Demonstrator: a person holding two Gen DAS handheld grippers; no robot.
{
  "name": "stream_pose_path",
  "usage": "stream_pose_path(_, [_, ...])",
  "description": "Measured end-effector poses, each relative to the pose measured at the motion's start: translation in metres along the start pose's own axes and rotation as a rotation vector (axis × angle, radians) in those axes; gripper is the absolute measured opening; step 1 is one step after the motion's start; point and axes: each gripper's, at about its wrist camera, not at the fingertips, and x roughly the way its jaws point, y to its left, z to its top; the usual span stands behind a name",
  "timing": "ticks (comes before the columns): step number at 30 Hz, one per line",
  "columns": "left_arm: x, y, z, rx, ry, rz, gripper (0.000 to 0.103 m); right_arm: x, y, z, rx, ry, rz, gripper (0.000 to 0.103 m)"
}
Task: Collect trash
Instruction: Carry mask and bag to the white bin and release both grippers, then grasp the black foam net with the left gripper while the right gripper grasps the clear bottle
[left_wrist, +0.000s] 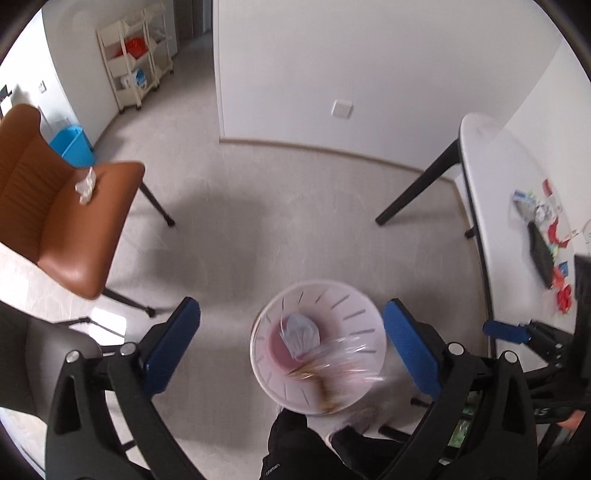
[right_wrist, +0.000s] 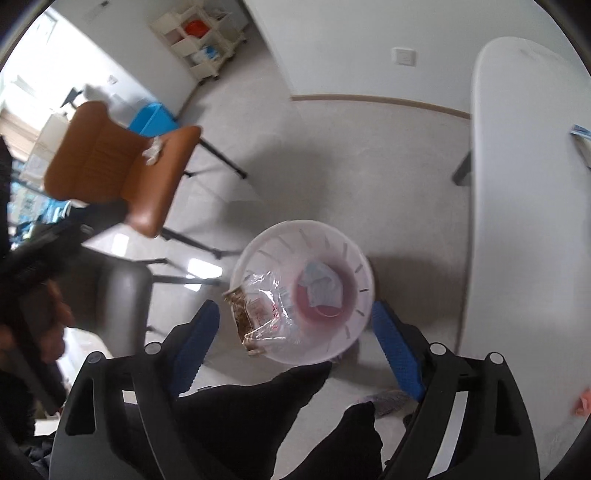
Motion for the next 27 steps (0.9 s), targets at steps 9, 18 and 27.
stream_pose_path(9, [-0.034,-0.087,0.024,0.211,-0.069,-0.168,0.095,-0.149,-0.083,-0.074,0.222,-0.297,-0.239,0.101])
stream_pose_path(18, [-0.042,-0.212,0.010,0.312,-0.045,-0.316,0.095,-0.205,-0.179,-0.183,0.335,-0.286,-0.418,0.101])
stream_pose_path(27, [-0.035,-0.302,-0.010,0.471,-0.001,-0.328,0.095,-0.202,-0.195,-0.207,0.325,-0.300,-0.349,0.101])
